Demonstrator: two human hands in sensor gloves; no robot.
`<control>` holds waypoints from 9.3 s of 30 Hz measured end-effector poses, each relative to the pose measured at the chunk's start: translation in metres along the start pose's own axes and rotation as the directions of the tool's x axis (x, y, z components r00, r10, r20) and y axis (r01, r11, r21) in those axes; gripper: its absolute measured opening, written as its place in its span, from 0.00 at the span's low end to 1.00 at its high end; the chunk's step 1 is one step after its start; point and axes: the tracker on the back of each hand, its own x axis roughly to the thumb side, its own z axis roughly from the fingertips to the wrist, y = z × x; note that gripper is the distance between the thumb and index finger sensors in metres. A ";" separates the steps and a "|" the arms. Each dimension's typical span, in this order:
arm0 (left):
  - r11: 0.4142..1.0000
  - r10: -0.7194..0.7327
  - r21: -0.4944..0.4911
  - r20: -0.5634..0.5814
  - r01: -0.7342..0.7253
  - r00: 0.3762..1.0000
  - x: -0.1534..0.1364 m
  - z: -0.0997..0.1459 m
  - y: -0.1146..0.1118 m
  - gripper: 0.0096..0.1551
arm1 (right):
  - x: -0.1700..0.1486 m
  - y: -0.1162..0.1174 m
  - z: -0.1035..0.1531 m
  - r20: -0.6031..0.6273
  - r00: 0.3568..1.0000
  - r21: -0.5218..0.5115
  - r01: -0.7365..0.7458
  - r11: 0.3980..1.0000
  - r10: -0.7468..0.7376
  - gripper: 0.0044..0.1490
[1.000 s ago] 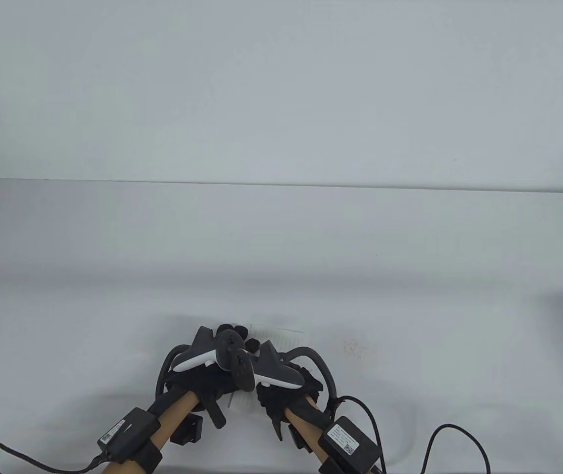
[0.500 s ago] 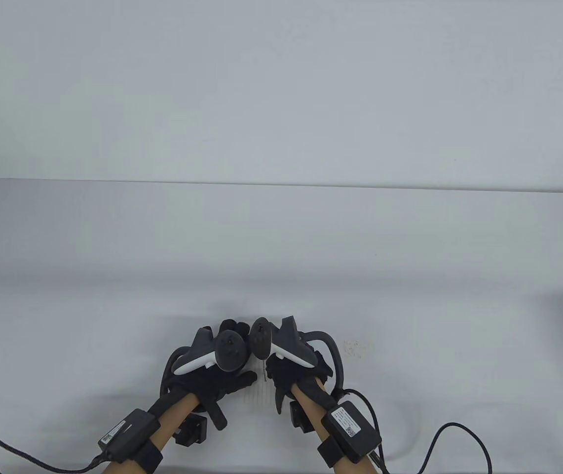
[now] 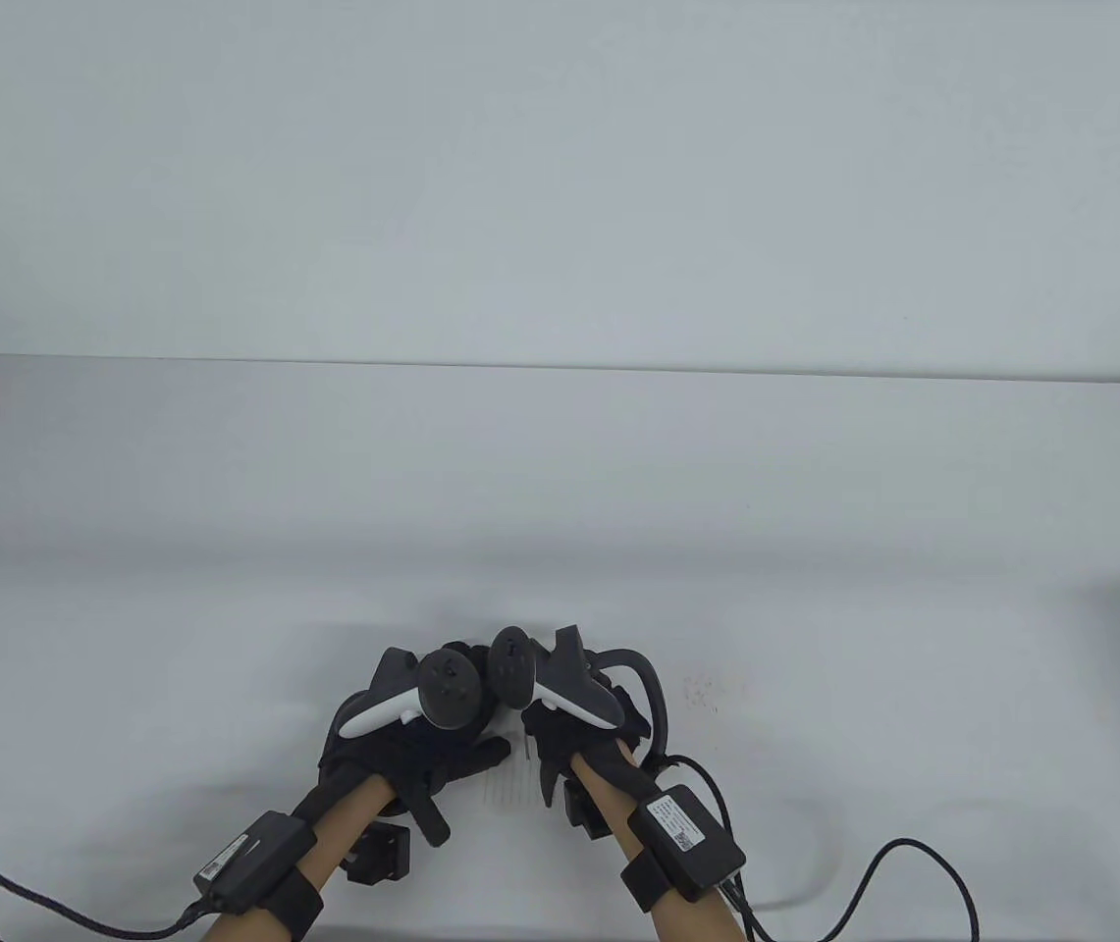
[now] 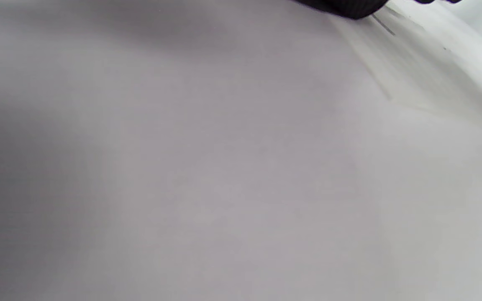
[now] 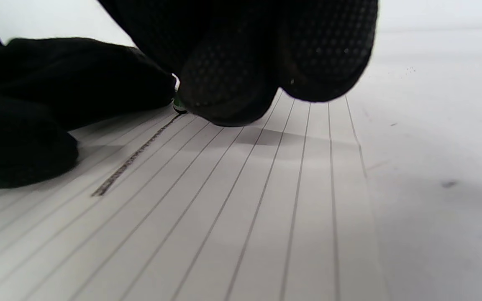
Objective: Apply wax crayon on paper
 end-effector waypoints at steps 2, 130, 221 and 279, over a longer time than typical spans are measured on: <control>1.000 0.002 -0.001 0.000 -0.002 1.000 0.000 0.000 0.000 0.46 | 0.003 0.000 0.000 0.001 0.999 -0.004 -0.033 0.999 0.033 0.24; 0.986 0.038 -0.162 0.083 -0.024 0.996 0.005 -0.004 0.000 0.56 | 0.010 0.014 0.045 0.157 0.983 0.098 -0.110 0.989 0.094 0.24; 0.995 -0.004 -0.104 0.108 0.015 0.994 0.020 -0.006 -0.009 0.54 | -0.014 0.012 0.027 -0.017 0.995 -0.100 -0.096 0.990 0.095 0.25; 0.994 -0.005 -0.106 0.107 0.016 0.994 0.019 -0.007 -0.009 0.54 | -0.015 -0.002 0.026 0.068 0.995 0.102 0.070 0.992 -0.077 0.25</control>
